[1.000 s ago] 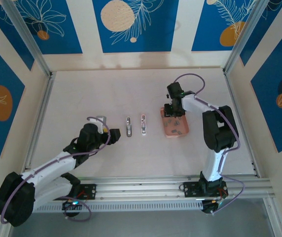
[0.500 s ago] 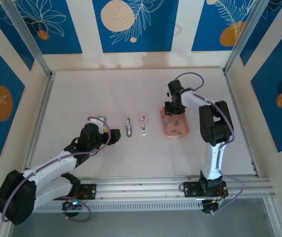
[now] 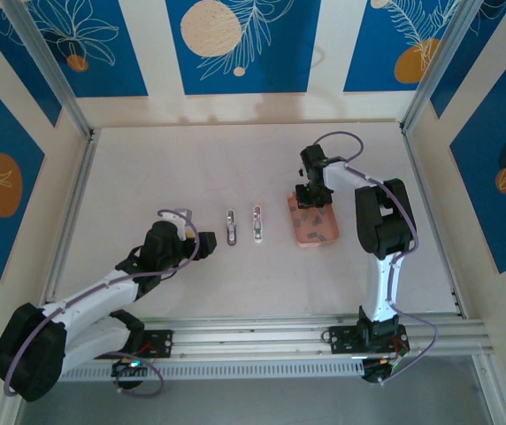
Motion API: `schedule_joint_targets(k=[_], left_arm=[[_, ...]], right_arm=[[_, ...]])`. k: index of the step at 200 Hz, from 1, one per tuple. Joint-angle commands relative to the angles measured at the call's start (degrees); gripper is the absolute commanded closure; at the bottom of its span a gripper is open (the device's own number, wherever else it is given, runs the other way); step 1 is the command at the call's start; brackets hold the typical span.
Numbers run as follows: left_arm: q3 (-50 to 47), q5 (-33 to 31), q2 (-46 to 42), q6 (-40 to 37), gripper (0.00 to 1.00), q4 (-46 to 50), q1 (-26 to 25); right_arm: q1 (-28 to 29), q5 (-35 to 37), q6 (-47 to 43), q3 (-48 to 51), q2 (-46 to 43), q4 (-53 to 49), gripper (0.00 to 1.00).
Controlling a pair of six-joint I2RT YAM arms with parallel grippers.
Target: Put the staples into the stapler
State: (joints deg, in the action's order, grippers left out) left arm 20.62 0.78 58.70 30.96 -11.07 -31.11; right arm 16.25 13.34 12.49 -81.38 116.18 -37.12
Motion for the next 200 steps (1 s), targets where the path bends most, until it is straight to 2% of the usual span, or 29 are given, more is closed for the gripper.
schedule_joint_targets(k=[1, 54, 94, 130, 153, 168, 200], left_arm=[[0.5, -0.8, 0.1, -0.7, 0.21, -0.1, 0.7], [0.4, -1.0, -1.4, -0.6, 0.2, 0.9, 0.8], [0.0, -0.8, -2.2, -0.2, 0.21, 0.5, 0.9], [-0.1, -0.7, -2.2, 0.4, 0.21, 1.0, 0.9], [-0.9, -0.8, -2.8, 0.9, 0.21, 0.3, 0.9], [-1.0, -1.1, -3.3, 0.8, 0.21, 0.8, 0.9], [-1.6, -1.8, -3.9, 0.7, 0.21, 0.9, 0.9]], right_arm=[[0.1, -0.7, -0.7, -0.1, 0.6, -1.2, 0.78], [0.7, -1.1, 1.2, 6.1, -8.4, 4.1, 0.81], [4.8, 0.5, 4.0, 13.7, -18.8, 6.4, 0.81], [13.0, 3.1, 7.8, 19.7, -27.7, 4.0, 0.81], [19.9, 1.8, 12.3, 23.3, -32.3, 2.2, 0.81], [23.6, 3.1, 15.6, 24.6, -33.2, -0.4, 0.81], [29.0, -1.6, 21.0, 28.1, -32.0, 1.0, 0.81]])
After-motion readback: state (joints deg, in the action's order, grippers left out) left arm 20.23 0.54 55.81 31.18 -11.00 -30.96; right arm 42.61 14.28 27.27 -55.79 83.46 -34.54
